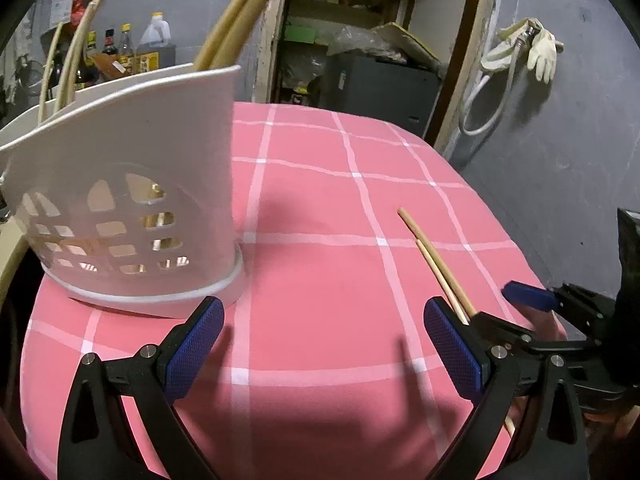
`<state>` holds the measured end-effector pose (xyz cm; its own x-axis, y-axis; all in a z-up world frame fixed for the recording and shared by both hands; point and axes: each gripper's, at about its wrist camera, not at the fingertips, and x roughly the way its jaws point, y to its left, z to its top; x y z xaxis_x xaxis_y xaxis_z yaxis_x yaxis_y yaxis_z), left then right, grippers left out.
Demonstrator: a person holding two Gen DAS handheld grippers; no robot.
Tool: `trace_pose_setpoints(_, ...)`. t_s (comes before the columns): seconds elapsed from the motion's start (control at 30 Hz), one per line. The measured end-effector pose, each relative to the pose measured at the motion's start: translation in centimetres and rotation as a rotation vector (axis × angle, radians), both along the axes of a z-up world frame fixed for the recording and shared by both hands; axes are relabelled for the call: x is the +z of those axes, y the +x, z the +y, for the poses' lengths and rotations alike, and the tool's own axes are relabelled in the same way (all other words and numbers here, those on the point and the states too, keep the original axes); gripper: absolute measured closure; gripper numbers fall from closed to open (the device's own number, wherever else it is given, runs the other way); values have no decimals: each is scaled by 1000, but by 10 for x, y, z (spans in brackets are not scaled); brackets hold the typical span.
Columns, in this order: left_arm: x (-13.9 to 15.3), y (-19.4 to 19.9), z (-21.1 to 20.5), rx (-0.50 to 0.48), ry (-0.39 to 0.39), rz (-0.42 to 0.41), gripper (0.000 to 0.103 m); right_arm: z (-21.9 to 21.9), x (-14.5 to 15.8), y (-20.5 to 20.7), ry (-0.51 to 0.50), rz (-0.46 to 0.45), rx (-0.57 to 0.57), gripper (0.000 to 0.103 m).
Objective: Organize utensils
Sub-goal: 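Close the left tool on a thin chopstick while the right tool grasps the other chopstick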
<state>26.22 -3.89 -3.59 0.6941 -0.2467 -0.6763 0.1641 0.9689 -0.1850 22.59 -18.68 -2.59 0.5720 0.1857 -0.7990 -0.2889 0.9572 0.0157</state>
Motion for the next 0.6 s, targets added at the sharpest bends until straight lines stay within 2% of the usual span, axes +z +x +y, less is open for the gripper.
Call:
trace_pose_setpoints(0.13, 0, 4, -3, -33, 3, 19, 6, 3, -5, 9, -11, 21, 8, 47)
trace_pose_setpoints(0.37, -2, 12, -11, -104, -13, 45, 7, -14, -2, 21, 40, 20, -19, 87)
trace_pose_setpoints(0.47, 0, 16, -19, -140, -28, 52, 14, -24, -1, 22, 51, 19, -38, 94)
trace_pose_setpoints(0.6, -2, 26, -35, -203, -41, 85, 37, -37, 1, 20, 53, 16, -53, 95)
